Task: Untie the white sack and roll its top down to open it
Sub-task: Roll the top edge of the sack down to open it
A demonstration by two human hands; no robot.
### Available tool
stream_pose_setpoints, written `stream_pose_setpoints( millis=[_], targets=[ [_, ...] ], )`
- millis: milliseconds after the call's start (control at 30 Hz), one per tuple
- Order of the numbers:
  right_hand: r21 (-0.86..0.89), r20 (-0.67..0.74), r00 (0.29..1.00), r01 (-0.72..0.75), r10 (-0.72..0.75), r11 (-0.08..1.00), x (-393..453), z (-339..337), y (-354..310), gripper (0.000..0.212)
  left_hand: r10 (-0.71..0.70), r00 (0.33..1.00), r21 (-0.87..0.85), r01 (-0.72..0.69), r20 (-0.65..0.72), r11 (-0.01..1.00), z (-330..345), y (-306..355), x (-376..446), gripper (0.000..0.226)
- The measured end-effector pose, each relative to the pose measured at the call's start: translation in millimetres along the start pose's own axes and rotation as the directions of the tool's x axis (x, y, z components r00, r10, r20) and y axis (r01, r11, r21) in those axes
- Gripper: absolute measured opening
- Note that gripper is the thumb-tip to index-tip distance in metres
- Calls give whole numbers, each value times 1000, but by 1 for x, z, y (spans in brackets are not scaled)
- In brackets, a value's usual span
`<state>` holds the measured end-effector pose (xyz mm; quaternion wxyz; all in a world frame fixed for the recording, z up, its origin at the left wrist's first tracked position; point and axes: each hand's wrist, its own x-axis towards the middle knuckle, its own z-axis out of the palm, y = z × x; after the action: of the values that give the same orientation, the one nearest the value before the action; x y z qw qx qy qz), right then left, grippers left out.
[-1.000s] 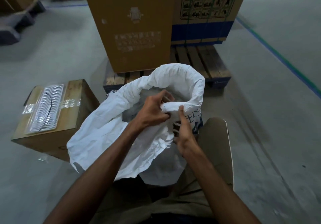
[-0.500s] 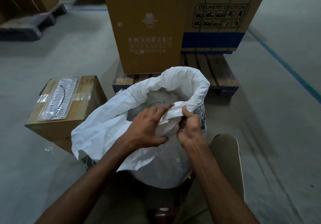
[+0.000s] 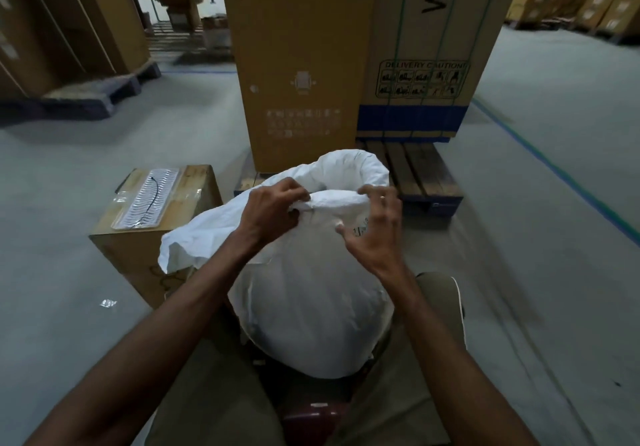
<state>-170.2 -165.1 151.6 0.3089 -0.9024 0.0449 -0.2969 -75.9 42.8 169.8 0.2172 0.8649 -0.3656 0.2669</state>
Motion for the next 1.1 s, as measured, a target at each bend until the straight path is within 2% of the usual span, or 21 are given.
stream_pose_setpoints(
  millis=[67, 167, 267, 367, 433, 500, 533, 567, 633, 667, 733, 767, 800, 833, 867, 900, 967, 1000, 1033, 1067, 1100],
  targets=[
    [-96, 194, 969, 171, -150, 981, 18, 3, 7, 72, 57, 998, 44, -58, 20, 997, -1, 5, -1, 29],
    [-103, 373, 887, 331, -272, 938, 40, 5, 8, 39, 78, 996, 60, -80, 44, 995, 3, 11, -5, 31],
    [-121, 323, 864, 443, -386, 888, 53, 11, 9, 23, -2, 997, -102, 10, 71, 995, 7, 15, -11, 39],
    [-136, 181, 826, 559, -534, 818, 55, 19, 15, 23, -92, 964, -455, 201, 251, 867, 7, 21, -16, 55],
    [-189, 91, 761, 646, -642, 739, 49, 25, 22, 21, -165, 931, -500, 318, 326, 805, 11, 21, -15, 52],
    [-226, 72, 699, 706, -712, 671, 39, 30, 29, 21, -206, 924, -453, 341, 322, 823, 20, 19, -13, 49],
    [-214, 68, 693, 713, -718, 668, 37, 32, 31, 23, -205, 927, -426, 331, 313, 842, 25, 18, -11, 47],
    [-168, 96, 720, 692, -687, 702, 37, 31, 30, 26, -188, 936, -401, 301, 297, 865, 28, 16, -9, 43],
    [-32, 265, 816, 540, -514, 841, 43, 23, 29, 36, -114, 966, -337, 189, 231, 922, 31, 12, -2, 30],
    [0, 374, 828, 451, -418, 893, 48, 18, 29, 51, -73, 976, -283, 130, 204, 950, 30, 9, 2, 26],
    [30, 549, 785, 326, -289, 945, 56, 11, 32, 85, 42, 985, -178, -12, 169, 984, 30, 5, 8, 26],
    [39, 592, 762, 296, -261, 954, 60, 8, 32, 88, 140, 979, -131, -121, 148, 984, 32, 4, 8, 28],
    [45, 603, 757, 283, -252, 958, 64, 8, 32, 79, 234, 961, -76, -225, 144, 971, 35, 3, 7, 29],
    [24, 583, 770, 304, -261, 952, 67, 10, 33, 61, 294, 944, -26, -293, 152, 956, 39, 3, 5, 29],
    [-6, 555, 784, 339, -279, 941, 68, 13, 34, 45, 295, 943, -4, -298, 155, 955, 42, 4, 1, 29],
    [-25, 527, 795, 370, -302, 929, 68, 16, 35, 36, 243, 959, -18, -243, 147, 970, 44, 4, -1, 30],
    [-42, 491, 807, 399, -329, 916, 67, 23, 36, 34, 57, 981, -183, -22, 186, 983, 44, 3, -6, 43],
    [-54, 475, 804, 431, -356, 901, 65, 26, 38, 36, -36, 960, -306, 124, 279, 944, 44, 3, -8, 54],
    [-65, 461, 794, 475, -396, 877, 60, 28, 38, 38, -108, 911, -389, 274, 399, 880, 46, 2, -9, 64],
    [-82, 456, 771, 534, -445, 841, 52, 30, 37, 39, -155, 859, -406, 381, 489, 831, 48, 1, -10, 71],
    [-113, 454, 737, 606, -502, 788, 44, 30, 36, 35, -184, 833, -394, 427, 522, 814, 52, -2, -11, 70]
  ],
)
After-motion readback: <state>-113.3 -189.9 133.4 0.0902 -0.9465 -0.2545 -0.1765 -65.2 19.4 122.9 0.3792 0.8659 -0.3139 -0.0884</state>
